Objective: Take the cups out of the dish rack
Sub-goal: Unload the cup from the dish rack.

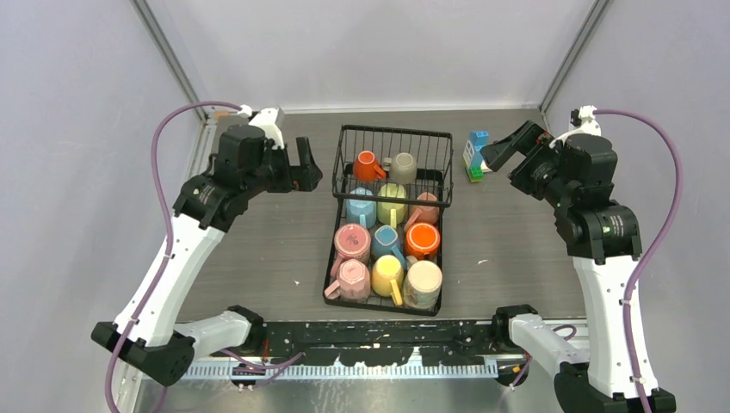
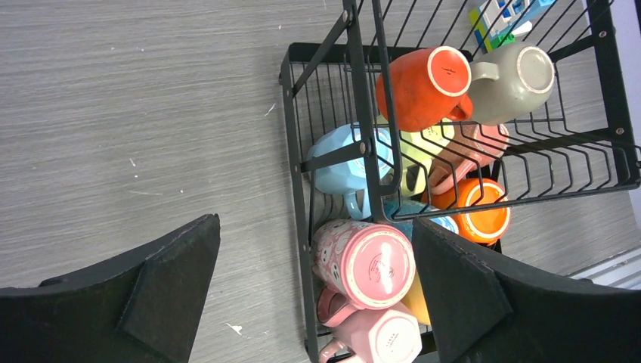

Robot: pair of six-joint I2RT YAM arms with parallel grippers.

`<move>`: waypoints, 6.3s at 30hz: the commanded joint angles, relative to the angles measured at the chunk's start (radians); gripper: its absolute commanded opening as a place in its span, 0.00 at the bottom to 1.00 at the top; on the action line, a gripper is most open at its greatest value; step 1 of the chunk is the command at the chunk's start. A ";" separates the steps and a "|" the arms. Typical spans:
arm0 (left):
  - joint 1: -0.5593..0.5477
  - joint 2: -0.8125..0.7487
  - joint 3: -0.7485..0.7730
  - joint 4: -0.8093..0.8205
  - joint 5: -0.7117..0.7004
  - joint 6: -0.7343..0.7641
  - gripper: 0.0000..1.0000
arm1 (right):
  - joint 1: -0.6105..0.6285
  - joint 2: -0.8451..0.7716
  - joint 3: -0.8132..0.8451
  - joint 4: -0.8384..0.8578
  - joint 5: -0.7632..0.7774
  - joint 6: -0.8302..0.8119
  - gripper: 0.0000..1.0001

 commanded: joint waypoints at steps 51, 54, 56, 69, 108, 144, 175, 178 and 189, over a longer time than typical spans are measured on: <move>0.017 -0.122 -0.145 -0.009 0.054 -0.020 1.00 | 1.028 0.119 -0.351 -0.163 0.415 0.217 1.00; 0.017 -0.118 -0.147 -0.008 0.056 -0.021 1.00 | 1.046 0.124 -0.357 -0.158 0.409 0.223 1.00; 0.017 -0.115 -0.149 -0.007 0.056 -0.020 1.00 | 1.058 0.132 -0.354 -0.162 0.409 0.227 1.00; 0.017 -0.116 -0.163 -0.008 0.058 -0.016 1.00 | 1.123 0.209 -0.362 -0.254 0.478 0.280 1.00; 0.017 -0.159 -0.340 0.055 0.254 -0.158 1.00 | 1.147 0.225 -0.135 -0.487 0.628 0.280 0.23; 0.005 -0.376 -0.795 0.665 0.644 -0.794 1.00 | 1.104 0.479 0.472 -0.597 0.533 0.270 0.18; 0.127 -0.359 -1.054 1.505 0.834 -1.529 1.00 | 0.921 0.514 0.457 -0.205 0.256 0.349 0.15; 0.126 -0.342 -1.067 1.644 0.809 -1.621 0.98 | 0.921 0.487 0.415 -0.153 0.250 0.367 0.15; 0.126 -0.415 -1.041 1.790 0.658 -1.722 0.61 | 0.921 0.389 0.256 0.095 0.192 0.433 0.15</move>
